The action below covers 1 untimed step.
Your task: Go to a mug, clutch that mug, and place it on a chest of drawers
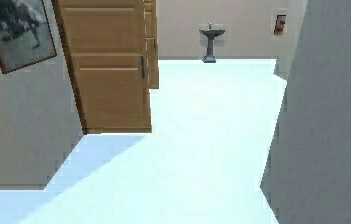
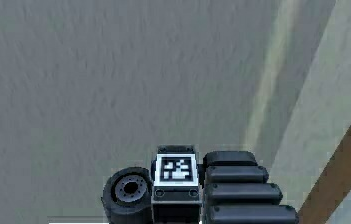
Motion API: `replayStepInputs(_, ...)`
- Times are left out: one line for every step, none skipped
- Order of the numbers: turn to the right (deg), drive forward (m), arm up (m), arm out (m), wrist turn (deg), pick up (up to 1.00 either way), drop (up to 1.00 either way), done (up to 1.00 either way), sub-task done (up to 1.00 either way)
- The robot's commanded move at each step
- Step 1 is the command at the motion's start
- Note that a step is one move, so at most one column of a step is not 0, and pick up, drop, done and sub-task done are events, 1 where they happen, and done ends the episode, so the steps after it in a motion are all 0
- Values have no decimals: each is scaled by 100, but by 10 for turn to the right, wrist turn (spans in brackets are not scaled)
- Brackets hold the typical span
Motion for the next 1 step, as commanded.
replayStepInputs(0,100,0,0,0,0,0,0,0)
